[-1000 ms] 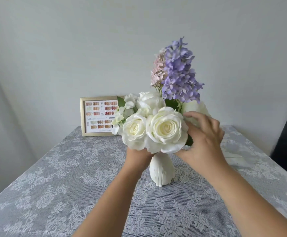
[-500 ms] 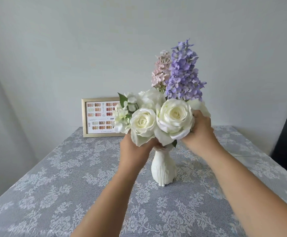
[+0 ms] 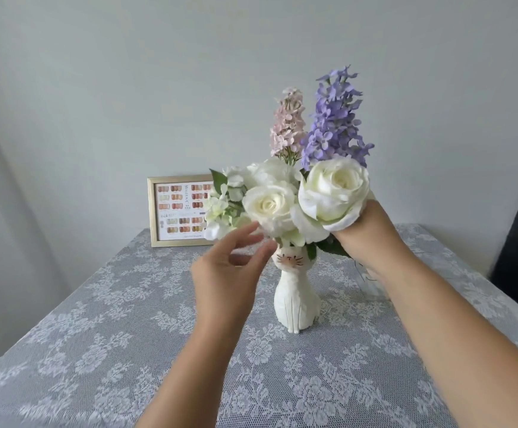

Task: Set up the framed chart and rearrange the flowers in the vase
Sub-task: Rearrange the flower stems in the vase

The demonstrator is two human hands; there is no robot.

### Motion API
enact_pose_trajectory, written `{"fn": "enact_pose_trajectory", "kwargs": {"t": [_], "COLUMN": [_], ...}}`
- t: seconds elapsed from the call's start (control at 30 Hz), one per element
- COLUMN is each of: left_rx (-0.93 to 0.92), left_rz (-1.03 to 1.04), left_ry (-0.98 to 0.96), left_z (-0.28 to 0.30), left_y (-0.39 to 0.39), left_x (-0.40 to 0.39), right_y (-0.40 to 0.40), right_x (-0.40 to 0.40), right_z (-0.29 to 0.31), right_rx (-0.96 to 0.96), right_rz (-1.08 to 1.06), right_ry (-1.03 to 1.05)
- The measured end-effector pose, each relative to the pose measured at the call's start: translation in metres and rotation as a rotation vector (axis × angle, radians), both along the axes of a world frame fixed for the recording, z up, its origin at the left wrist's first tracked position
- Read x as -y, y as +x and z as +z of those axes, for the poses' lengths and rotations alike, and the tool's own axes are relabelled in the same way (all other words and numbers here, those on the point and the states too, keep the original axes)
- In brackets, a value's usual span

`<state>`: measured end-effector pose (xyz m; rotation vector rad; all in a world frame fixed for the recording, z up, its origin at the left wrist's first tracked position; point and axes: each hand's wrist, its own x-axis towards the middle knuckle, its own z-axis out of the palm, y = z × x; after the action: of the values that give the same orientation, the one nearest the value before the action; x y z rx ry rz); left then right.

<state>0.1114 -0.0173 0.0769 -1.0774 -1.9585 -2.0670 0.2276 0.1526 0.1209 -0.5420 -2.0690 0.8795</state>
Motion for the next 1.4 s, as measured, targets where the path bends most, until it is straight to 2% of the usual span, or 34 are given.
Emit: {"fn": "enact_pose_trajectory", "kwargs": {"t": [0.17, 0.23, 0.33, 0.7, 0.9, 1.1, 1.33, 1.4], "left_rx": [-0.383, -0.454, -0.482, -0.547, -0.639, -0.675, -0.674, -0.671], "left_rz": [0.023, 0.037, 0.04, 0.047, 0.08, 0.07, 0.045, 0.046], "left_ry": [-0.105, -0.155, -0.168, -0.204, -0.305, -0.354, -0.417, -0.405], "left_z": [0.011, 0.015, 0.025, 0.058, 0.053, 0.058, 0.056, 0.056], "left_y": [-0.005, -0.005, -0.004, -0.011, -0.007, -0.005, -0.007, -0.008], "left_x": [-0.012, -0.018, -0.028, -0.042, -0.039, -0.036, -0.036, -0.035], "right_y": [0.004, 0.004, 0.002, 0.005, 0.003, 0.0, -0.008, -0.008], "right_x": [-0.005, -0.008, -0.008, -0.012, -0.018, -0.003, -0.006, -0.004], "right_z": [-0.002, -0.001, 0.0, -0.003, -0.012, -0.011, -0.022, -0.023], "right_rx": [-0.054, -0.099, -0.145, -0.093, -0.05, -0.053, -0.048, -0.13], "right_rz": [0.061, 0.12, 0.195, 0.198, 0.163, 0.112, 0.065, 0.084], "right_ry": [-0.12, -0.21, -0.252, -0.157, -0.11, 0.088, 0.136, 0.072]}}
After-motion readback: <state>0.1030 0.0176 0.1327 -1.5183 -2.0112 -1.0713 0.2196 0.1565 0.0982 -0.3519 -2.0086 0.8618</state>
